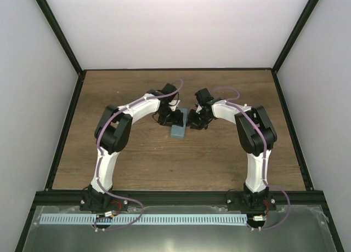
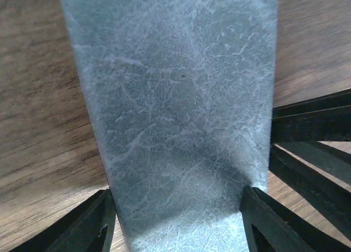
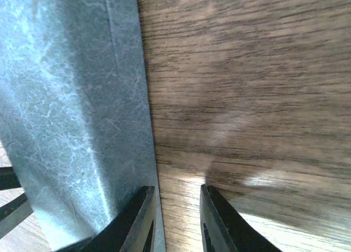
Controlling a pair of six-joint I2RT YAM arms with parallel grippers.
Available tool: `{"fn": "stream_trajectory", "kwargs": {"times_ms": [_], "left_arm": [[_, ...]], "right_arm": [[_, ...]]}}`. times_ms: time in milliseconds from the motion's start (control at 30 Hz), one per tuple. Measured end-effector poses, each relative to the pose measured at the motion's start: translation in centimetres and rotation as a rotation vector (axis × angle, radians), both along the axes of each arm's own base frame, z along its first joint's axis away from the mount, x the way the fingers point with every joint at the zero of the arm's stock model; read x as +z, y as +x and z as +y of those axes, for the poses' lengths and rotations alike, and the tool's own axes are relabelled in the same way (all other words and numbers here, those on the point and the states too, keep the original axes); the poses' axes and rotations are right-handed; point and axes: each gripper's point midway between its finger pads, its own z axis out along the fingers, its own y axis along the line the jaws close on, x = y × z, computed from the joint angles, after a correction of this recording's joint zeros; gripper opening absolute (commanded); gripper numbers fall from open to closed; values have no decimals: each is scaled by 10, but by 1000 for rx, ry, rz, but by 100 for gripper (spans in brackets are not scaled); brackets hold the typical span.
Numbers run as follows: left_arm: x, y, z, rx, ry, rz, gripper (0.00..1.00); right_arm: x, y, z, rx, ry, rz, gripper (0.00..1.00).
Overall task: Organize the sunglasses
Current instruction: Close the sunglasses case at the center of the board, then reset both arms
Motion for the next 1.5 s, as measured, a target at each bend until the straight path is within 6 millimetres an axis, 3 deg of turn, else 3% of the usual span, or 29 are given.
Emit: {"fn": "stream_trajectory", "kwargs": {"times_ms": [233, 300, 467, 600, 700, 767, 867, 1000, 1100, 1233, 1367, 1500], "left_arm": [[-1, -6, -3, -11, 8, 5, 65], [0, -6, 1, 1, -1, -3, 69], [23, 2, 42, 116, -35, -55, 86], [63, 22, 89, 237, -52, -220, 92], [92, 27, 111, 277, -62, -361, 95], [105, 30, 124, 300, -60, -451, 95], [116, 31, 157, 353, -8, -602, 100], [118, 33, 199, 388, 137, -744, 100], [120, 38, 224, 411, 229, -827, 100], [112, 36, 266, 502, 266, -887, 100], [92, 27, 294, 576, 294, -922, 100], [67, 12, 311, 618, 328, -948, 100]], "right_arm": [[1, 1, 1, 8, 4, -10, 25], [2, 2, 0, 6, -3, -16, 25], [10, -5, -13, -5, -61, -42, 40], [41, -3, -26, -6, -97, -150, 56], [75, 4, -38, -20, -128, -300, 80], [101, 3, -51, -33, -140, -440, 89], [145, -5, -77, -64, -169, -684, 96], [178, -6, -110, -113, -256, -924, 100], [172, 0, -142, -152, -355, -1002, 100], [129, -3, -197, -235, -484, -1015, 100], [92, -9, -249, -355, -559, -990, 100], [75, -3, -262, -396, -568, -1011, 100]]}}
